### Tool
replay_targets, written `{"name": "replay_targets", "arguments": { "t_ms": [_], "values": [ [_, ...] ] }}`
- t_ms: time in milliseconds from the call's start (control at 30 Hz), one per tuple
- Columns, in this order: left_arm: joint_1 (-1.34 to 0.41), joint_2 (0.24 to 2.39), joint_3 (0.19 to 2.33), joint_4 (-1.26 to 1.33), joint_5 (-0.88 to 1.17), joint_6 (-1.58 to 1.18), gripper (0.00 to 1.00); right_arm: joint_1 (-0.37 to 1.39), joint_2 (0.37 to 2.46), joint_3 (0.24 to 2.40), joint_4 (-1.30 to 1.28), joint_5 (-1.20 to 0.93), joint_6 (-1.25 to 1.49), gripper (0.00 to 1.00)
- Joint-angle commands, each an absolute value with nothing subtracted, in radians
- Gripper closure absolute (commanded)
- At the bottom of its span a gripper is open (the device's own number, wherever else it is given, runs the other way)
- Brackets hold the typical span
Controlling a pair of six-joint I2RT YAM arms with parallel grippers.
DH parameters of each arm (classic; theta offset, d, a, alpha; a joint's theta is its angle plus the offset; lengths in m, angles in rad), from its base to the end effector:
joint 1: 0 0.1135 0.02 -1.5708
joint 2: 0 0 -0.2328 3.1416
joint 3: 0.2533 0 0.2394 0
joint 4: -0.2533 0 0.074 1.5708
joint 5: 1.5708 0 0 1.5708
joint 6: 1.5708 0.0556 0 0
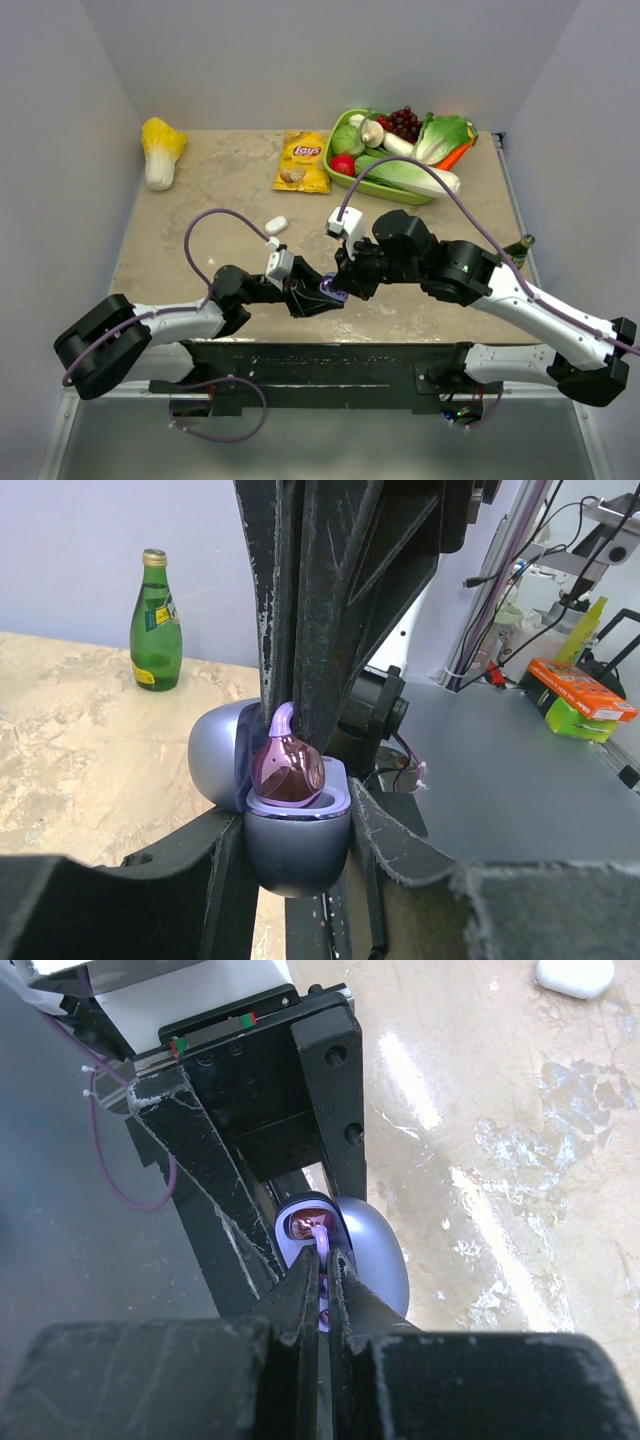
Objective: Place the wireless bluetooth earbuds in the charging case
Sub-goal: Place the earbud in the charging case, then close the charging case.
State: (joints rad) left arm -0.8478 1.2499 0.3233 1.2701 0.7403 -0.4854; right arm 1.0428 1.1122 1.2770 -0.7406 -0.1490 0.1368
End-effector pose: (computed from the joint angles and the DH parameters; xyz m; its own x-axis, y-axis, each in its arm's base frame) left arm 0.1320 -0.2063 0.2239 -0.2572 -0.2291 -0.9388 0.9653 -0.1070 -0.2384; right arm 0.1158 0.2148 0.3492 -0.3968 -0.4127 -0.8199 -0.8710 0.4512 0.1945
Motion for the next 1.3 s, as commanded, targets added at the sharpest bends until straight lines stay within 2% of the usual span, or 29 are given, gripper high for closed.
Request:
{"name": "replay_targets", "arguments": {
  "t_ms": [0,433,500,600,700,833,967,1067,1167,1267],
  "values": [
    [-0.854,1.236,0.348,1.825,0.736,-0.446,1.0,1.046,1.111,1.29,-0.716,-0.15,0.129,1.0],
    [-0.854,1.227,0.359,1.812,0.704,-0.426,1.0,1.054,1.097,1.25,-0.721,-0.155,0.136,1.0],
    [-0.854,1.227,0.36,1.812,0.706,-0.426,1.0,1.054,1.086,1.252,-0.718,-0.135,0.144,0.91],
    [-0.854,1.227,0.357,1.81,0.701,-0.426,1.0,1.054,1.075,1.269,-0.71,-0.094,0.159,0.68],
    [-0.856,1.227,0.348,1.809,0.696,-0.425,1.0,1.054,1.048,1.298,-0.693,-0.048,0.181,0.61],
    [-0.856,1.229,0.333,1.809,0.683,-0.42,1.0,1.054,0.97,1.348,-0.675,0.053,0.204,0.58],
    [-0.856,1.232,0.318,1.812,0.667,-0.428,1.0,1.054,0.898,1.304,-0.603,0.23,0.238,0.61],
    [-0.862,1.236,0.314,1.824,0.663,-0.434,1.0,1.054,0.92,1.269,-0.623,0.325,0.27,0.72],
    [-0.868,1.236,0.313,1.832,0.663,-0.434,1.0,1.054,0.998,1.253,-0.664,0.331,0.291,0.83],
    [-0.871,1.236,0.314,1.835,0.664,-0.434,1.0,1.054,1.026,1.221,-0.637,0.253,0.298,0.83]
  ]
}}
